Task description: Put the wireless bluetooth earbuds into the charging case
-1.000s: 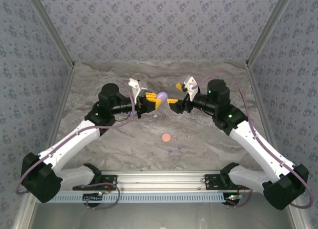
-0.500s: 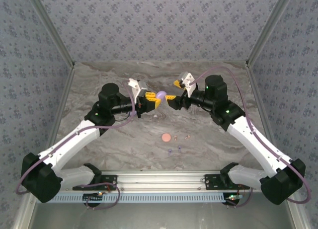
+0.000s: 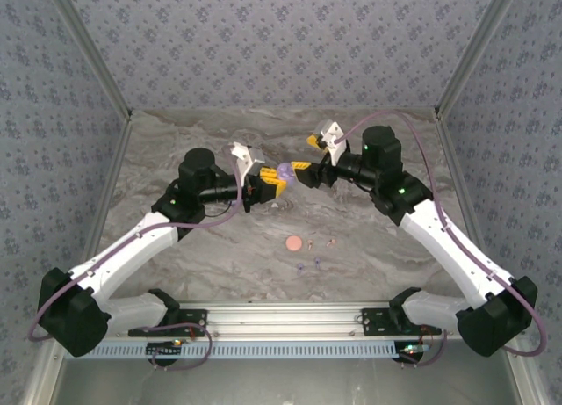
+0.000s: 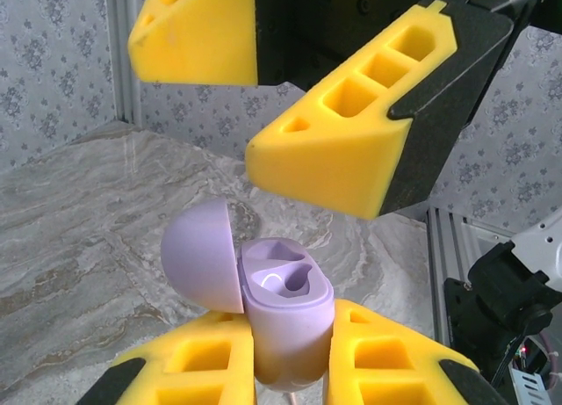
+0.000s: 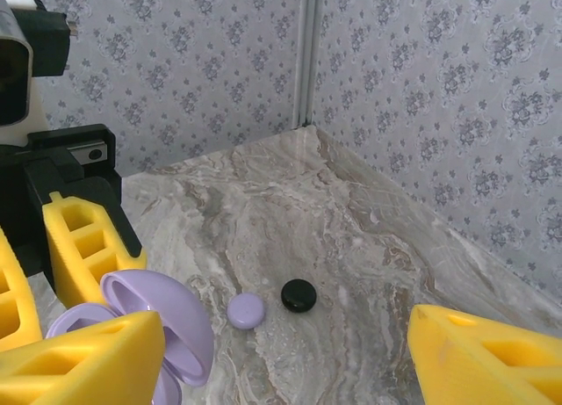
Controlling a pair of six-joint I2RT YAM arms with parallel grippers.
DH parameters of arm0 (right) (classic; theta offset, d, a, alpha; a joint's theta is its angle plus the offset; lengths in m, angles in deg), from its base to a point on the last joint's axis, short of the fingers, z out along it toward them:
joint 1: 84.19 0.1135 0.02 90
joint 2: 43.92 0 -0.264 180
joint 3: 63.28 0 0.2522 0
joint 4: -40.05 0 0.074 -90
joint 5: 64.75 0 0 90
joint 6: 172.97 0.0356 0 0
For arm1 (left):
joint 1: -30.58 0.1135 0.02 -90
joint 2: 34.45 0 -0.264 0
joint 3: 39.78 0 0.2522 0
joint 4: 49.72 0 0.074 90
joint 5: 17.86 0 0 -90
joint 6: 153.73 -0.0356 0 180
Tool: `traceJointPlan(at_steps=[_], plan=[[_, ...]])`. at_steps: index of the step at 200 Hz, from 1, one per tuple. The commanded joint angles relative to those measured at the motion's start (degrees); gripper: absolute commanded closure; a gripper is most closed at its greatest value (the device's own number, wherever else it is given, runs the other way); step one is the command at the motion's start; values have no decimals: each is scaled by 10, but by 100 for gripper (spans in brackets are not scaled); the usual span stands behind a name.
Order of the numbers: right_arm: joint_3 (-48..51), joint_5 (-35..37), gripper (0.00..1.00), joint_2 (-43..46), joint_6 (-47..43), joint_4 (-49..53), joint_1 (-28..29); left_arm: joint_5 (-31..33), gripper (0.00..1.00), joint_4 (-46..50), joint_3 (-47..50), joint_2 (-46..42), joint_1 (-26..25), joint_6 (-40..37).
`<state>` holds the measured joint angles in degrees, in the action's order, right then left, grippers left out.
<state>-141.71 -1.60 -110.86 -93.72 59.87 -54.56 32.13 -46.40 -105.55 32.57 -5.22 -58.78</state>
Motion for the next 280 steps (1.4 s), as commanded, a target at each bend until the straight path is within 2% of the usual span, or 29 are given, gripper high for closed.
traceJointPlan(at_steps=[1, 20, 44, 67, 86, 140, 203, 280], plan=[[-14, -7, 24, 37, 5, 23, -9, 14, 100, -2, -15, -2, -3, -10], [-7, 22, 22, 66, 18, 57, -13, 27, 100, -5, -6, -6, -3, -7], [-10, 104, 23, 80, 59, 151, -17, 35, 100, -9, 7, -14, -3, -4], [-4, 171, 23, 73, 132, 244, -28, 45, 100, -6, 15, -27, -3, -5], [13, 199, 24, 54, 191, 299, -30, 51, 100, 0, 23, -38, -3, -8], [72, 194, 34, -29, 317, 343, -15, 62, 100, 10, 39, -69, -3, -8], [107, 222, 48, -113, 412, 377, 94, 84, 100, 35, 56, -105, -3, -22], [74, 230, 53, -253, 430, 397, 164, 91, 100, 44, 69, -124, -3, -24]])
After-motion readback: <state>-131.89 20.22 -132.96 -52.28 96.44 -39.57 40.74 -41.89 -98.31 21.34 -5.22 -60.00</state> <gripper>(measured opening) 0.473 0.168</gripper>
